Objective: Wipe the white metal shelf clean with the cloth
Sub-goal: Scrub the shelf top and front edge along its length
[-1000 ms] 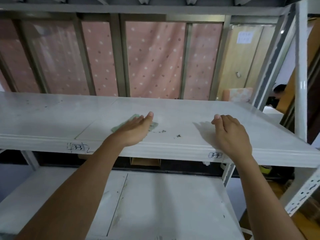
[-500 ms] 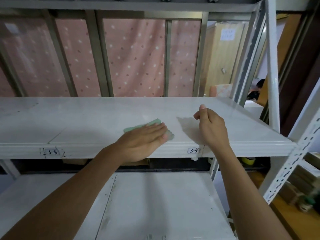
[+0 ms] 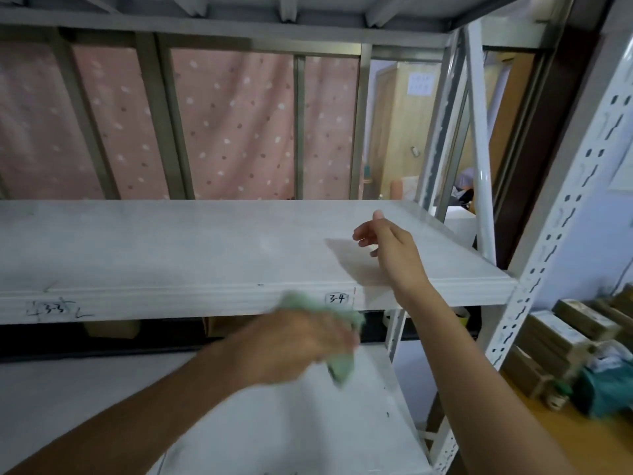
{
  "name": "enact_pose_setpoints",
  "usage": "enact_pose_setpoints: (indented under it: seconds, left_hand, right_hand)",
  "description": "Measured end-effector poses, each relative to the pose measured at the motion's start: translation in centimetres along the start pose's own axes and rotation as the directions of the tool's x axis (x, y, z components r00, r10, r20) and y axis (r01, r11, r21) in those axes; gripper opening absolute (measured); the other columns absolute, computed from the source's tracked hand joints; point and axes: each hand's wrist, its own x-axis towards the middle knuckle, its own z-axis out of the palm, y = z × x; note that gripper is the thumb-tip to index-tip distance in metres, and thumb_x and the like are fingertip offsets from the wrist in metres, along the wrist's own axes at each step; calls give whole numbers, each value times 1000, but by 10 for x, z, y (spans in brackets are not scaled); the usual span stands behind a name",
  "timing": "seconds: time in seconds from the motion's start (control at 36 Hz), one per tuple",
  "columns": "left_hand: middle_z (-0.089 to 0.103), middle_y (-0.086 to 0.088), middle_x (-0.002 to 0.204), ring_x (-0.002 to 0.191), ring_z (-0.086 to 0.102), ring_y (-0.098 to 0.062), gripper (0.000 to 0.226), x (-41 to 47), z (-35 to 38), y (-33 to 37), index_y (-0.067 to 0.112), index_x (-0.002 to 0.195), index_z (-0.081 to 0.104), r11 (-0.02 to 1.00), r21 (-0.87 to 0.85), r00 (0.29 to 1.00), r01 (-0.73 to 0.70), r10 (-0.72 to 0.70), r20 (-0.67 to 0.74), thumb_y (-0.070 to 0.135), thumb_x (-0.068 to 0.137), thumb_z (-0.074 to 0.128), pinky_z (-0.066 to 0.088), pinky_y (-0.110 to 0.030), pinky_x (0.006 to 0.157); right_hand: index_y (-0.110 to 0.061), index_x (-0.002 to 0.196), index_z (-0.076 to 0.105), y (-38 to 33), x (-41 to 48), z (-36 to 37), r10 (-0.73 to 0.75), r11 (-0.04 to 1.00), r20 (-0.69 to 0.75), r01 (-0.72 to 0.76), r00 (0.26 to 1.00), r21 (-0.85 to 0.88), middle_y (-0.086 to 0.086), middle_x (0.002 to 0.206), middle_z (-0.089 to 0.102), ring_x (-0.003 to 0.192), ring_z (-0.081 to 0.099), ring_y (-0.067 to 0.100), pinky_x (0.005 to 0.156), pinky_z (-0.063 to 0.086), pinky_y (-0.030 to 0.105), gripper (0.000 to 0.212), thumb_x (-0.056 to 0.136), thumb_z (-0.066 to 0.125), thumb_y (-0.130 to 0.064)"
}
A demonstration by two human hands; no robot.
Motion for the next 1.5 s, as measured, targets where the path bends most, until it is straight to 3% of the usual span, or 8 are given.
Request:
enact_pose_setpoints:
  seconds: [0.25,0.64,0.78,0.86,1.03,1.14,1.28,1.5]
  left_hand:
    - [42,7,159,150,33,-5,85,36,19,39,17,152,44,993,101,998,-57,56,8,2,74,77,31,-28,123]
    - [69,-2,111,89,68,-22,48,113,-50,23,20,128,67,965,249,886,81,45,-462,-4,88,59,58,-37,59]
    - [57,-7,99,64,55,-26,22,132,-54,13,15,120,55,974,219,892,59,47,-450,7,100,51,55,-38,54]
    - [55,-8,100,64,54,-26,15,137,-53,16,15,110,46,988,151,881,31,44,-470,14,97,53,54,-38,55]
    - [58,13,105,86,60,-17,37,157,-52,20,32,110,52,919,-265,917,292,-348,-195,40,84,77,51,-33,74]
    - [71,3,76,67,67,-15,14,169,-50,14,27,91,73,781,-499,844,377,-511,-163,22,82,83,54,-28,62]
    - [72,2,72,67,65,-16,22,199,-43,18,25,86,77,786,-467,819,404,-539,-198,5,79,76,50,-34,61]
    - [71,2,82,74,63,-13,24,238,-20,17,13,90,79,834,-431,766,344,-515,-385,-5,75,74,50,-26,67]
  right_hand:
    - [-22,84,70,2,-19,-68,-16,994,43,20,999,-112,-7,93,71,91,64,9,89,49,38,53,100,32,-55]
    - [-14,107,69,-26,-25,-100,-50,990,465,107,884,-96,3,91,66,75,54,15,66,45,26,31,102,48,-36]
    - [-3,120,62,-29,-20,-121,88,996,543,-55,835,-76,26,117,61,107,63,31,102,48,40,55,94,50,-50]
    - [-3,113,63,-29,-19,-130,106,989,585,-26,804,-144,25,108,61,97,59,26,99,48,46,41,93,62,-38]
    - [-2,95,64,-33,-12,-155,66,979,510,42,858,-197,22,95,64,80,61,20,73,51,34,22,85,76,-17]
    - [-2,86,64,-37,-2,-173,29,963,449,96,893,-253,14,86,68,71,64,18,67,54,31,24,77,81,-16]
    - [-13,86,66,-39,9,-175,106,891,521,151,847,-428,2,86,70,71,66,14,70,57,31,37,82,73,-49]
    - [-28,94,51,7,16,-180,-46,895,312,177,949,-409,-5,92,64,79,61,8,66,49,28,31,83,66,-53]
